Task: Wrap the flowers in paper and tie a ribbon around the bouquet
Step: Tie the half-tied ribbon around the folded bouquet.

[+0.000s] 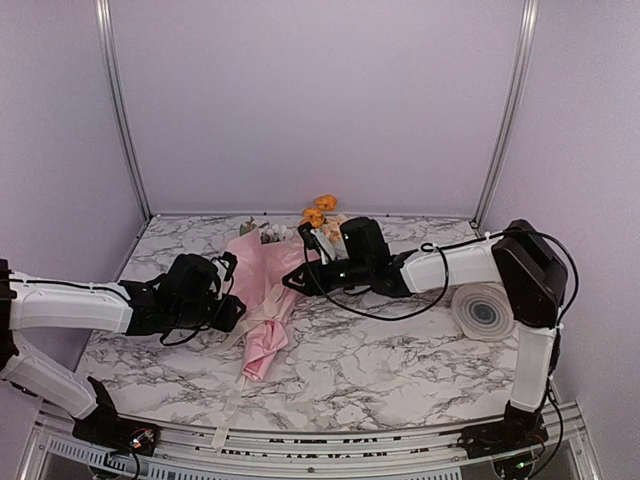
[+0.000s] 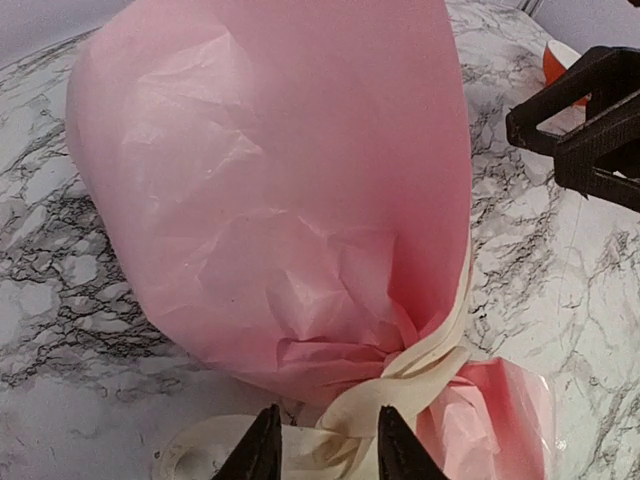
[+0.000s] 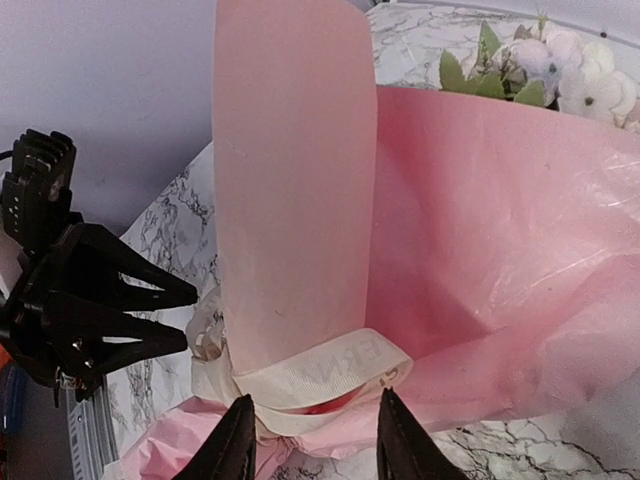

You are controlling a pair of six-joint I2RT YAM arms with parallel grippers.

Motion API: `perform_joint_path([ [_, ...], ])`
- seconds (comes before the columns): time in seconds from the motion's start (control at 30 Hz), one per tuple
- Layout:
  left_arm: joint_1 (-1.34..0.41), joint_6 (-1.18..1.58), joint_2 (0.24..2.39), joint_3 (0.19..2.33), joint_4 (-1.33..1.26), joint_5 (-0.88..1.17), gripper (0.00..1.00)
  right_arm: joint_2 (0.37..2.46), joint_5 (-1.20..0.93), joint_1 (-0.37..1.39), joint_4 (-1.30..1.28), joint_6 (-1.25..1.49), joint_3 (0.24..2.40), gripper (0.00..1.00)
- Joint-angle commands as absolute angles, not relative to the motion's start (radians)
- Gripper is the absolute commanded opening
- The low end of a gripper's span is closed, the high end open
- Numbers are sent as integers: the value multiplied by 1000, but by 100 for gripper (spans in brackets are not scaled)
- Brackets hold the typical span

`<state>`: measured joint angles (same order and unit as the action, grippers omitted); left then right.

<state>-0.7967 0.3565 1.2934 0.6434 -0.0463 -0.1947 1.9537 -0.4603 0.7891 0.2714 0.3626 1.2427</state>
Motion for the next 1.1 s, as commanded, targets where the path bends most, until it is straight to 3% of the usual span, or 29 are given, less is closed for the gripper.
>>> perform_joint_path([
  [0.0, -775, 315, 1428, 726, -59, -194, 31, 2033, -469, 797, 267, 374, 1328, 40],
  [0.27, -791, 301, 1545, 742, -169, -63, 27, 2123, -510, 797, 204, 351, 1431, 40],
  [0.47, -845, 231, 1550, 753, -175, -71, 28, 2114, -634, 799, 208, 314, 1394, 29],
  [0.7, -845, 225, 1495, 755, -151, -122, 34, 1988, -614, 785, 245, 314, 1297, 30],
  [0.97, -828, 213, 1395, 761, -15, -83, 51, 1802, -407, 794, 188, 278, 1151, 35],
  [1.07, -822, 243, 1321, 724, 8, -100, 49, 1786, -398, 798, 187, 297, 1111, 35],
])
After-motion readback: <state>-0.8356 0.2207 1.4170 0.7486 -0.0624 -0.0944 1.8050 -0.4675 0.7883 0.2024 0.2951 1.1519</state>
